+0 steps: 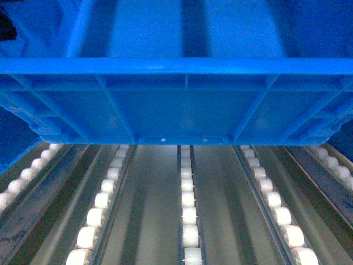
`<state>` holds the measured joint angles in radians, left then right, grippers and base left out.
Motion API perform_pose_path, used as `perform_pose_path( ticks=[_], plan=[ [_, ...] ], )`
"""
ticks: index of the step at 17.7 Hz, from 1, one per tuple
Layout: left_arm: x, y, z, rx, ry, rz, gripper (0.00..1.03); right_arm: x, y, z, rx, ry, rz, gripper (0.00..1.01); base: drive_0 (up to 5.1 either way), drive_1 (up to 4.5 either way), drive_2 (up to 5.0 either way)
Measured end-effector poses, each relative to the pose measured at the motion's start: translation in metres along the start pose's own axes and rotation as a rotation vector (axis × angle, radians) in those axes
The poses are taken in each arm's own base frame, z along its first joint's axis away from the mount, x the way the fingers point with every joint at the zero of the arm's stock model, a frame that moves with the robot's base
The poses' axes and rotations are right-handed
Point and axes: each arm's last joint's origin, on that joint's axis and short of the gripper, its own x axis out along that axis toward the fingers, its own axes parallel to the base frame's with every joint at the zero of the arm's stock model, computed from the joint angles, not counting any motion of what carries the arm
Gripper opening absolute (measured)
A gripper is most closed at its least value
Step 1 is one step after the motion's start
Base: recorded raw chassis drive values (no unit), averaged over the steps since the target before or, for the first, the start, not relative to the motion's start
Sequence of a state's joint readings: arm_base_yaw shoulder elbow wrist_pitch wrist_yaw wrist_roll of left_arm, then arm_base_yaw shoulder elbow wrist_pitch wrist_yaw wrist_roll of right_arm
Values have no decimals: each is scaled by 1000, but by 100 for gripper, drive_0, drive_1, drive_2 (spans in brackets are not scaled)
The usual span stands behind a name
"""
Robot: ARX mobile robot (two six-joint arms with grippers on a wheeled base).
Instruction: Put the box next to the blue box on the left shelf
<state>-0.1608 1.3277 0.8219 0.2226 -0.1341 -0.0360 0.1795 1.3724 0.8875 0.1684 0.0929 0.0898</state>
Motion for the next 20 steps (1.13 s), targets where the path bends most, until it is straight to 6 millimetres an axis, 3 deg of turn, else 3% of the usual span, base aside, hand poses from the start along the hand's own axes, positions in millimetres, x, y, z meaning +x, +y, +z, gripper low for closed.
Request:
perform_pose_path(
  ticks=[2,7,11,12,14,20],
  plan=[
    [0,1,3,-6,-20,-1,6,-1,6,-3,-20,-80,-43,7,0,0,0],
    [-4,1,-9,-4,256,-50,5,-6,-5,-8,1,187,14,7,0,0,0],
    [-6,-6,-15,-52,404,-96,5,-3,-17,-2,10,255,30,7,0,0,0],
    [-3,-6,-20,-49,431,-88,5,4,-18,-9,14,286,36,7,0,0,0],
    [6,-6,-36,-8,537,-59,5,19,-18,-52,55,438,39,7,0,0,0],
    [9,-7,-49,-5,562,-62,5,29,-19,-70,67,485,22,7,0,0,0]
  ],
)
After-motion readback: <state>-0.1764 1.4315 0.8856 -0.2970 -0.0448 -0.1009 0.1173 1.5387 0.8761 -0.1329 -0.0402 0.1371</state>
